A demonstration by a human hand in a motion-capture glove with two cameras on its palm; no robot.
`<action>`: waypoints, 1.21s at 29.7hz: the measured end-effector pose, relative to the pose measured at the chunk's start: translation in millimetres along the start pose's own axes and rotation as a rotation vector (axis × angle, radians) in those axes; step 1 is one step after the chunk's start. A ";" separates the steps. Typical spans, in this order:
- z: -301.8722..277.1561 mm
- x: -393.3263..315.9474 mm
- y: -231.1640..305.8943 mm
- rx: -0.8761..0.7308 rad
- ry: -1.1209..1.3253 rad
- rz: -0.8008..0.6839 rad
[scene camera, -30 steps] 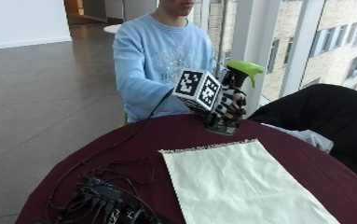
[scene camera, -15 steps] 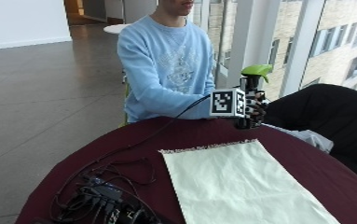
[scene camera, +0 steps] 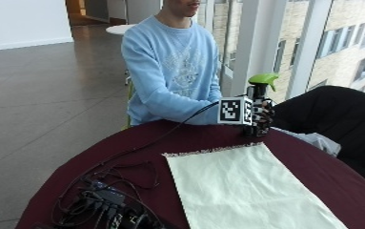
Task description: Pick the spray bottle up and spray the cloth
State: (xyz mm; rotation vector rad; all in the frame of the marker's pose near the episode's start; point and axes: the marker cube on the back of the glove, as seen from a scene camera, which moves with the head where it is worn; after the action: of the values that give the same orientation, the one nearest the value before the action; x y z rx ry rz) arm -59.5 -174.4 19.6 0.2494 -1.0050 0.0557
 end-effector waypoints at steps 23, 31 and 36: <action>-150.5 -10.5 121.9 0.170 0.349 0.029; -210.4 -8.0 235.5 0.273 0.584 0.085; -233.6 7.7 292.9 0.260 0.717 0.145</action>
State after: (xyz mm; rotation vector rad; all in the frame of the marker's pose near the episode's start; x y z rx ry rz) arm 90.9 163.5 -39.9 0.3596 -0.2967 0.3828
